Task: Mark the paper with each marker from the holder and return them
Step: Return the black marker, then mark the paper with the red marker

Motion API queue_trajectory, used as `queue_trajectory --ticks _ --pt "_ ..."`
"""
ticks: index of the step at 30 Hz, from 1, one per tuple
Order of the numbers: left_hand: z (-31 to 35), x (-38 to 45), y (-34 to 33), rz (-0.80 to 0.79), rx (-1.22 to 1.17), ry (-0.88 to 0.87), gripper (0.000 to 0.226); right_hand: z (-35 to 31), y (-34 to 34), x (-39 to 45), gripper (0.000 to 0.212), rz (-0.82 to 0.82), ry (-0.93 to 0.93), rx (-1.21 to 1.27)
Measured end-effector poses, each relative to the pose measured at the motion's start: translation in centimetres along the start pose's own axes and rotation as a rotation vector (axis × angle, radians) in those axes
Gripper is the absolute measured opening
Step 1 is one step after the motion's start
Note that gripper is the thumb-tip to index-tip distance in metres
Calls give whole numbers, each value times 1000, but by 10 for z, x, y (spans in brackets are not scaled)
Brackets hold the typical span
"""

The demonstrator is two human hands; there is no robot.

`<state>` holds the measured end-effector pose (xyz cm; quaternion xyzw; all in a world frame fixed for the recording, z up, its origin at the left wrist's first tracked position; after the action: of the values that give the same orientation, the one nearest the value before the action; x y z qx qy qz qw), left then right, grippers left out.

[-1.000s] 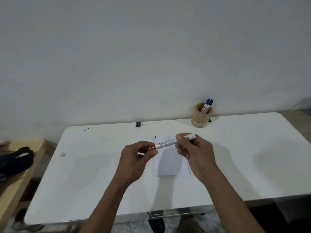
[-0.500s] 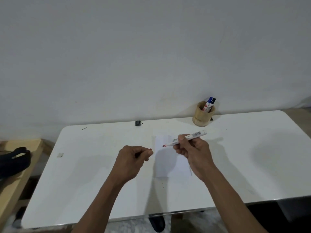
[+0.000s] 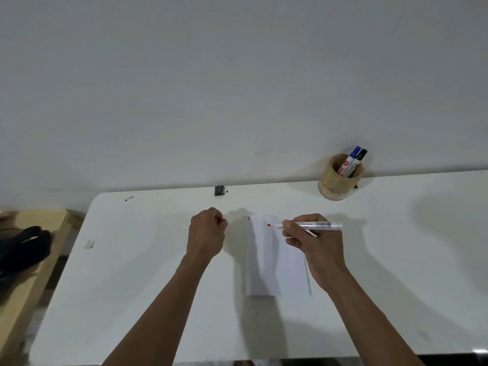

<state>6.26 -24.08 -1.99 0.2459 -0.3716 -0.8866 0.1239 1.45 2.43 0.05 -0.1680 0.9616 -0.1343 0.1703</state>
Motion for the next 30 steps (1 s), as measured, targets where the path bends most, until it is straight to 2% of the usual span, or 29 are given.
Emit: queue_trajectory --ticks 6,12,14,16,18,19,21,23,25,30 --pt "-7 25 -17 -67 150 59 8 11 8 13 15 -7 -44 -9" --pt "-9 27 -24 -81 162 90 8 17 11 18 15 -23 -67 4" --pt "-10 26 -25 -92 145 102 18 19 11 19 15 -23 -80 12" --pt "-12 19 -24 -77 92 124 37 20 11 20 13 -17 -93 25" --pt "-13 0 -16 35 29 148 44 20 11 20 11 -17 -92 40" --pt "-10 -12 -12 108 22 120 41 20 10 20 10 -22 -86 44" --pt "1 -36 -17 192 96 -43 33 18 5 21 13 -49 -68 23" --pt "6 -50 -39 167 214 -209 33 17 -1 24 19 -70 -35 -31" --pt "6 -52 -61 106 288 -304 35 16 -7 29 20 -74 7 -93" --pt "6 -44 -85 47 440 -365 42 24 -18 46 20 -69 60 -191"
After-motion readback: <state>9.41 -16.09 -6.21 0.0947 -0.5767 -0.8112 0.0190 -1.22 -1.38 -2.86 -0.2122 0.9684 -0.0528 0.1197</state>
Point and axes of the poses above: each hand's wrist, its own x-axis towards the middle knuckle, its own y-axis out of the back of the hand, z = x × y, the point moved 9 cm from there along x, towards the middle knuckle, and after that the axes turned 13 degrees about -z, right-handed, at the moved point
